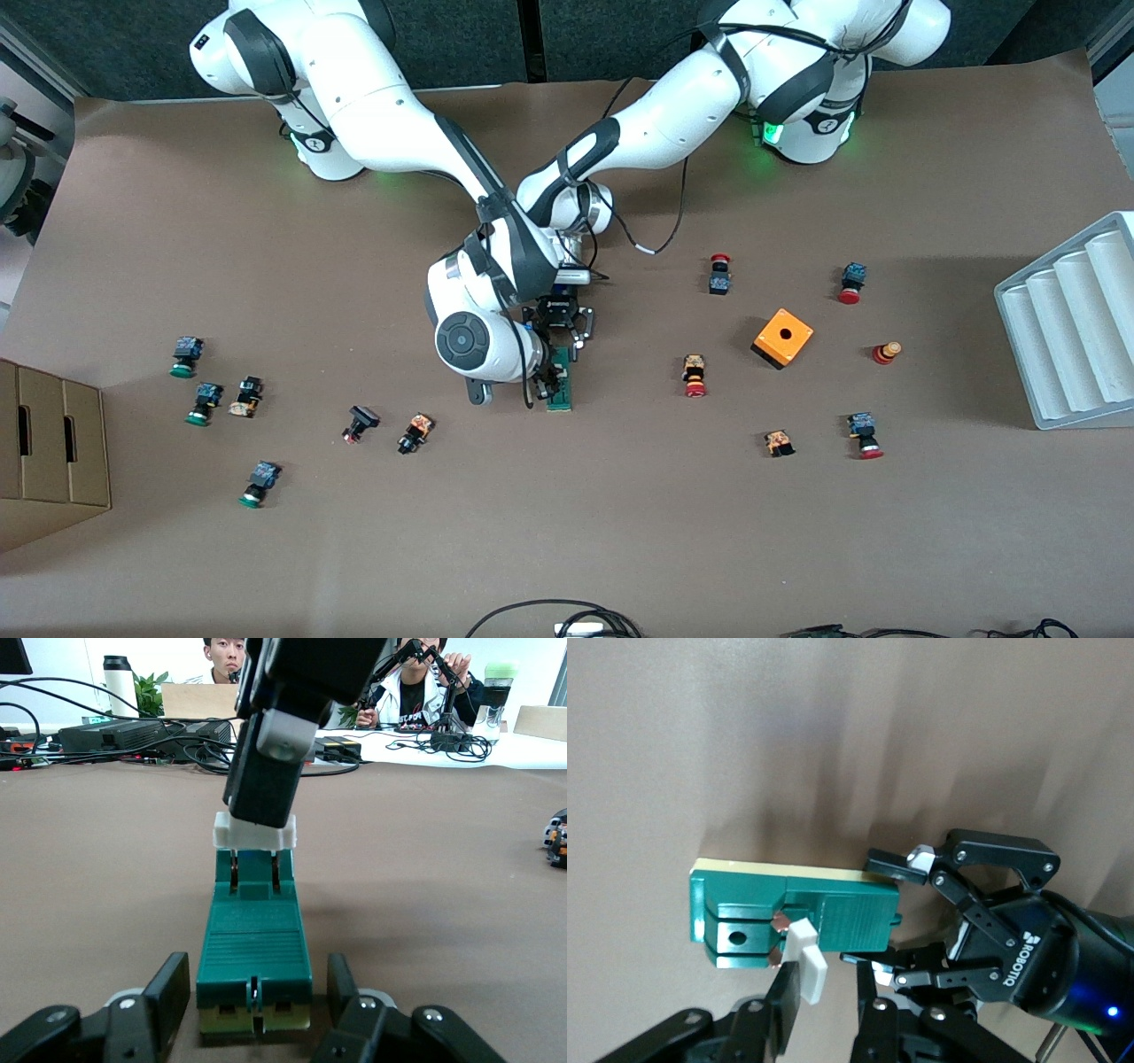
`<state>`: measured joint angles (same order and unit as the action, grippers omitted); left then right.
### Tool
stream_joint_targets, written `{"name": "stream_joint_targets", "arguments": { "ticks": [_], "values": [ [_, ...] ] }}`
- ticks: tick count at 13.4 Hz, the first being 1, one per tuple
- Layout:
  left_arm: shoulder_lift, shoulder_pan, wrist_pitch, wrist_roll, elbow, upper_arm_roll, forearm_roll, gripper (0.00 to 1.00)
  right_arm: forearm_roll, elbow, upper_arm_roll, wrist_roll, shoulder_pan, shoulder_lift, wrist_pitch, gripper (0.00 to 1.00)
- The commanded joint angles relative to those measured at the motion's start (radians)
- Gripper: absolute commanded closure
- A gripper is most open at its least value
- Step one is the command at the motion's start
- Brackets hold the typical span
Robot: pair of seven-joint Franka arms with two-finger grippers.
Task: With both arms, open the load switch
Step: 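Flip the white lever over with the right gripper while the left gripper holds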
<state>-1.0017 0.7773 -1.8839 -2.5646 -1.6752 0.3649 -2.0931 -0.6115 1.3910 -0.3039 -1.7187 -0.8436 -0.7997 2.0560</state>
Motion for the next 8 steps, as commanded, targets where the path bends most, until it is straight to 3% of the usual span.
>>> {"name": "stream_joint_targets", "arguments": {
  "ticks": [1, 8],
  "values": [
    [-0.015, 0.016, 0.012, -0.020, 0.012, -0.012, -0.008, 0.29, 0.029, 0.051, 0.003, 0.013, -0.008, 0.017, 0.013, 0.66],
    [-0.015, 0.016, 0.012, -0.020, 0.012, -0.012, -0.010, 0.29, 0.036, 0.074, 0.003, 0.016, -0.025, 0.005, 0.059, 0.66]
  ]
}}
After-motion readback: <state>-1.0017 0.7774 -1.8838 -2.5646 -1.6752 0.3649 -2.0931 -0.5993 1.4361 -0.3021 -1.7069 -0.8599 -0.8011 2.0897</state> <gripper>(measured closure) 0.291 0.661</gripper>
